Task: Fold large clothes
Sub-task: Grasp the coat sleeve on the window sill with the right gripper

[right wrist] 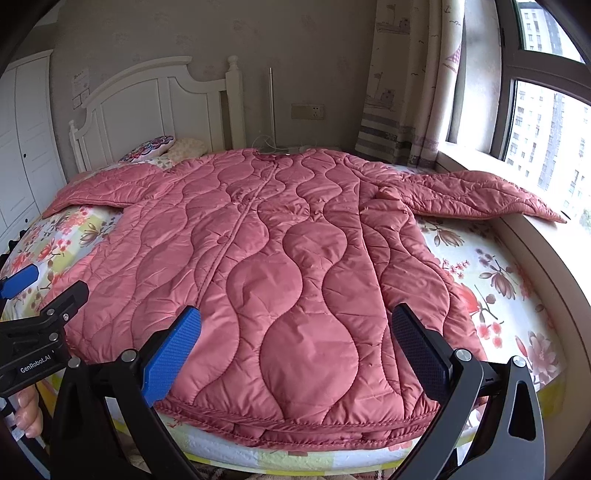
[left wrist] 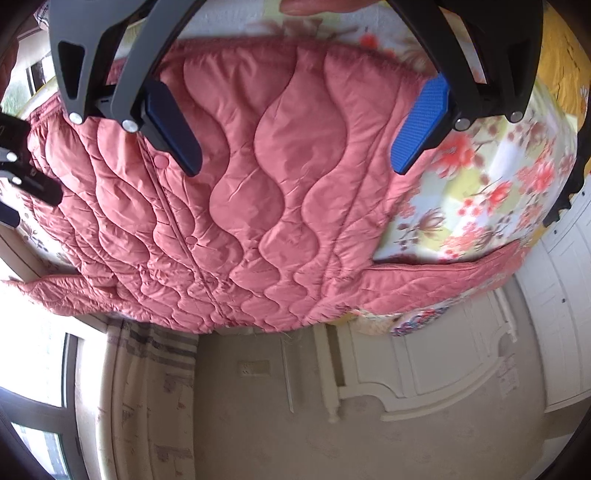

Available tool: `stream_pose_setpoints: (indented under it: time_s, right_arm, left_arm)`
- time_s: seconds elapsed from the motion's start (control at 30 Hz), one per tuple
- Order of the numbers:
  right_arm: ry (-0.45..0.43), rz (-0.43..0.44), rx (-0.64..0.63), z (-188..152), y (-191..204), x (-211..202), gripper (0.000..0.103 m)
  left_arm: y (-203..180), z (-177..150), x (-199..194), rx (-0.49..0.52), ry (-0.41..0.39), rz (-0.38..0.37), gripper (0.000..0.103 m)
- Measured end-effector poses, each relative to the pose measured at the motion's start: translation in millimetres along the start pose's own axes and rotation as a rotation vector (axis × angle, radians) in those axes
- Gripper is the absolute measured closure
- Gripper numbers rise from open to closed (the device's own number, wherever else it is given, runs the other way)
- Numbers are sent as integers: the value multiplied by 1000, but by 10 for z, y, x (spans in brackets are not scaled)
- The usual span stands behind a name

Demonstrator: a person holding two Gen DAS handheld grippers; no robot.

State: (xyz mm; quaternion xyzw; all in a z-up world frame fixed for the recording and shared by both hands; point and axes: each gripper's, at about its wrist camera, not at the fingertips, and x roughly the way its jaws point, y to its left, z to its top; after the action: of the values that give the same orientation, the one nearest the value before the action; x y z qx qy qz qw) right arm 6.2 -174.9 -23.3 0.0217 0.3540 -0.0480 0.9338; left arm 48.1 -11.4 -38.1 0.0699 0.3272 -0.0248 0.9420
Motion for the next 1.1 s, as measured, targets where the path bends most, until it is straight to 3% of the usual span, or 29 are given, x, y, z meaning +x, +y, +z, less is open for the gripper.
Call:
stream_pose_setpoints:
  time_s: [0.1, 0.17, 0.33, 0.5, 0.67, 0.87, 0.97, 1.03, 1.1]
  right_arm:
    - [13, -12, 13, 117, -165, 146, 4]
    - [34, -12, 58, 213, -356, 259, 4]
    - [128, 0, 347, 430, -1240, 642, 4]
    - [165, -73, 600, 527, -2110, 958, 4]
    - [120, -174, 722, 740, -2769, 1305, 4]
    - [48, -267, 834, 915, -3262, 1724, 4]
    - [40, -244, 907, 930, -3423, 1886, 30]
    - [14, -271, 896, 990, -3406, 1885, 58]
    - [-32, -345, 826, 1119, -3315, 1811, 70]
  left_arm:
    - [-41, 297, 394, 37, 71, -45, 2]
    - [-55, 530, 739, 81, 102, -9, 2]
    - [8, 994, 1537, 165, 154, 60, 2]
    - [176, 1036, 2088, 101, 242, 44, 2]
    - [445, 964, 2236, -44, 265, -107, 2]
    - [403, 936, 2228, -43, 262, -96, 2]
    - [374, 945, 2231, -43, 264, -98, 2]
    - [378, 951, 2238, -45, 263, -99, 2]
    - [375, 944, 2231, -43, 264, -97, 2]
